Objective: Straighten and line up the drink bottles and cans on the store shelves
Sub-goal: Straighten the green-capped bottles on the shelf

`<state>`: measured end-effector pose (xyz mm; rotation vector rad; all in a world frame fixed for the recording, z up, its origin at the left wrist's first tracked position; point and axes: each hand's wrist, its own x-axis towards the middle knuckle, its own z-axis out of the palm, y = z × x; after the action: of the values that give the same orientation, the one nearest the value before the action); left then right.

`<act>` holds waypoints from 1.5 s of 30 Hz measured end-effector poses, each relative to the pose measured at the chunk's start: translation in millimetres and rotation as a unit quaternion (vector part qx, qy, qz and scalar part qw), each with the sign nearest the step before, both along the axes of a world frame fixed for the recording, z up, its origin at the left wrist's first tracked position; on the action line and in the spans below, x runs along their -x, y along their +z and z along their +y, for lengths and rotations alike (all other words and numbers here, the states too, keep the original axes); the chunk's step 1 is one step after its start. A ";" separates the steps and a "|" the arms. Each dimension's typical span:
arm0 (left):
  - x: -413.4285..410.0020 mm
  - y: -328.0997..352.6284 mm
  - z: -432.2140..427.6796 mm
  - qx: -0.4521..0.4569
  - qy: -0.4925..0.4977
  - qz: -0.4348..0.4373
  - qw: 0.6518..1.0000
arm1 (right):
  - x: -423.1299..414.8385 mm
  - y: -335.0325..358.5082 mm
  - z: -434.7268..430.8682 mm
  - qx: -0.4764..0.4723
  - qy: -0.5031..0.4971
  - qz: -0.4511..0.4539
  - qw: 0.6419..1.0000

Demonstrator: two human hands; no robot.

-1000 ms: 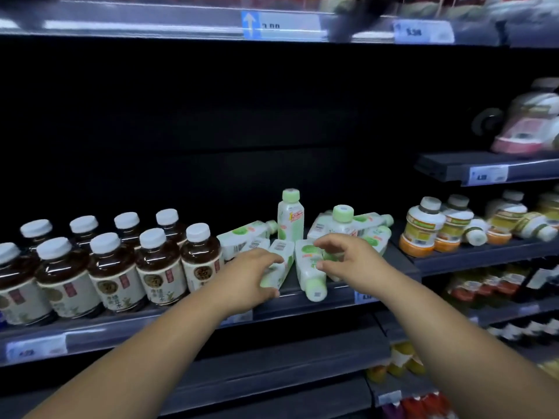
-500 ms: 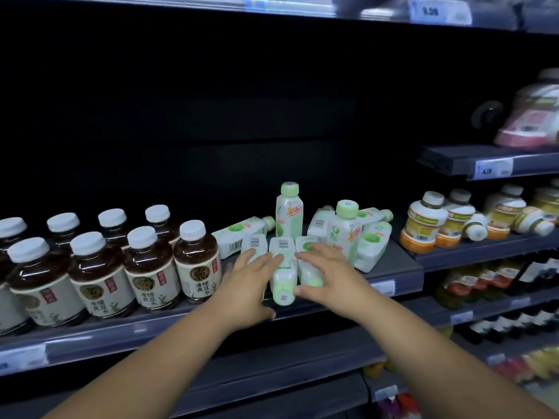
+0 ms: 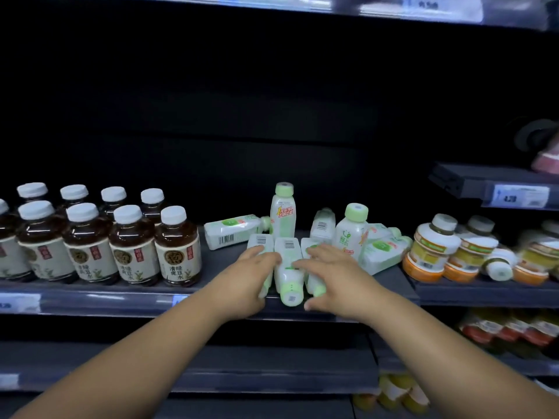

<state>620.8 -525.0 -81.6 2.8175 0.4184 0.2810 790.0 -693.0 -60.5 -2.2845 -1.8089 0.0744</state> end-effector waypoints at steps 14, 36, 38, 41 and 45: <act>30.7 107.7 44.6 -0.078 0.000 -0.010 0.997 | 18.0 20.7 33.6 0.092 0.156 -0.109 0.977; 18.8 139.6 79.3 0.129 0.005 0.054 0.990 | 18.3 92.8 97.5 -0.059 0.026 0.333 0.941; 17.7 141.5 82.3 0.137 -0.005 0.061 0.989 | 17.0 92.6 97.8 -0.055 0.025 0.359 0.931; 15.9 144.4 86.5 0.130 -0.026 0.076 0.988 | 16.0 93.1 95.8 -0.047 0.018 0.386 0.921; 12.3 145.9 94.5 0.112 -0.057 0.088 0.988 | 17.9 99.2 93.3 -0.041 -0.003 0.377 0.925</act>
<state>608.5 -430.5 64.2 2.6403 0.3042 -0.0378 772.1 -599.7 38.7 -1.8180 -1.3514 0.7473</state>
